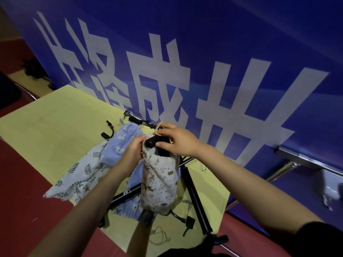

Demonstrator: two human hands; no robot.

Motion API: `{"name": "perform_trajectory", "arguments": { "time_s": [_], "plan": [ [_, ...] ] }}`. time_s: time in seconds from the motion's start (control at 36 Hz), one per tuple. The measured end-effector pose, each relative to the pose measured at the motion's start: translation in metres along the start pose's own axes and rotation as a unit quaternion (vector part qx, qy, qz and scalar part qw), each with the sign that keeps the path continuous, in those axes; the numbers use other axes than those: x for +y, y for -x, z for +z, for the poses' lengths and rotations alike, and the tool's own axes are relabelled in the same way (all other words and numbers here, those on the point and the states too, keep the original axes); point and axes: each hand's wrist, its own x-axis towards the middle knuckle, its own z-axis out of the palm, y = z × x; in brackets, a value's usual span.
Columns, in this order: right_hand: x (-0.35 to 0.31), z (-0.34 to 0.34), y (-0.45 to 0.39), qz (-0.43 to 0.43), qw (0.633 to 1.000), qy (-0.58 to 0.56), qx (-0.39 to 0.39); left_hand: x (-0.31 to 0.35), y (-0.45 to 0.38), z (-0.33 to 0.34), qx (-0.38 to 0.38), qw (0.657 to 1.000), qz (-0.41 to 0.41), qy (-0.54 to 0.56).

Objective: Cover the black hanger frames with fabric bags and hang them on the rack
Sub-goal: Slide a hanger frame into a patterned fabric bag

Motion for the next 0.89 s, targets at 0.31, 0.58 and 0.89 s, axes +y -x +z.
{"name": "perform_trajectory", "arguments": {
  "time_s": [0.31, 0.58, 0.89],
  "plan": [
    [0.01, 0.005, 0.006, -0.032, 0.997, 0.019, 0.061, -0.03, 0.014, -0.024, 0.088, 0.975, 0.092, -0.184],
    [0.005, 0.004, 0.003, -0.032, 0.997, 0.013, 0.062, -0.049, 0.011, -0.022, 0.097, 0.945, 0.045, -0.31],
    [0.013, 0.001, 0.013, -0.002, 0.998, -0.011, 0.067, -0.033, -0.025, 0.001, 0.098, 0.953, -0.001, -0.286]
  ]
}}
